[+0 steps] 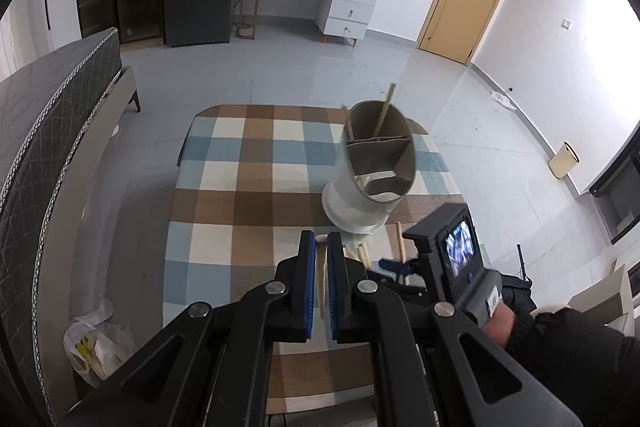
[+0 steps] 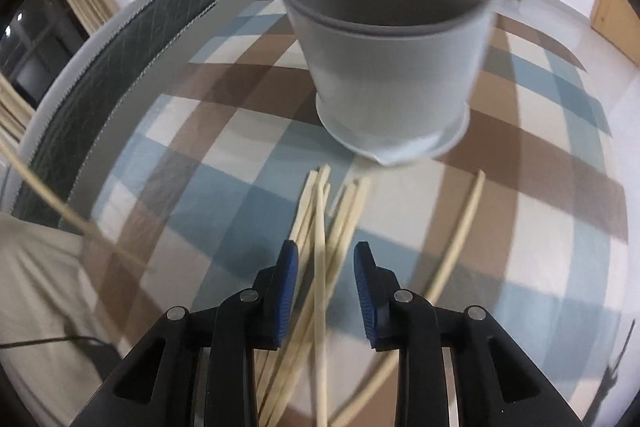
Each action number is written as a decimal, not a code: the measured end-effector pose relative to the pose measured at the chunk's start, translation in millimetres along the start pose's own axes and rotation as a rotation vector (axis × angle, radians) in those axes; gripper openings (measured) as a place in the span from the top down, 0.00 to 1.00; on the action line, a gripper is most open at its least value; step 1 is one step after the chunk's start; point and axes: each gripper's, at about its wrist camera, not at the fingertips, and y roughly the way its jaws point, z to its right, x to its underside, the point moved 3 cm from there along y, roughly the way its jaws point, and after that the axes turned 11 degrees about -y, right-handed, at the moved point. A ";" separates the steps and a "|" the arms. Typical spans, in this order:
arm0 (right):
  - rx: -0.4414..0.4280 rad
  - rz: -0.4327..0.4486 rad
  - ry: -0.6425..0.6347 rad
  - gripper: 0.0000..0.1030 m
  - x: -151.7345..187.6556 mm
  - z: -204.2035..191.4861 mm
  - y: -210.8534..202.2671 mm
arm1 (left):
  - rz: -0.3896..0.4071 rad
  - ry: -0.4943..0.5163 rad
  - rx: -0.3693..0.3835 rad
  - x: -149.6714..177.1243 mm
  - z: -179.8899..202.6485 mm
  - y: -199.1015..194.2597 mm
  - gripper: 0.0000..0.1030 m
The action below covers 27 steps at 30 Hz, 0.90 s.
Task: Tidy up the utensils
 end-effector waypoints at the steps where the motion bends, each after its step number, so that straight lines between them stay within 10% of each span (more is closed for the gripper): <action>1: 0.029 -0.008 -0.021 0.73 -4.4 -1.2 5.7 | -0.003 -0.004 -0.004 -0.8 -3.8 3.0 0.99; 7: 0.101 -0.034 -0.151 0.75 -16.4 -12.7 23.4 | -0.018 -0.029 -0.007 -3.1 -15.9 13.6 0.99; 12: 0.127 -0.025 -0.198 0.96 -20.3 -21.9 22.7 | -0.025 -0.027 -0.009 -2.9 -15.9 16.3 0.99; 27: 0.053 0.406 0.143 0.97 -0.8 16.4 -121.7 | 0.039 0.033 0.021 -7.8 23.9 -23.6 0.99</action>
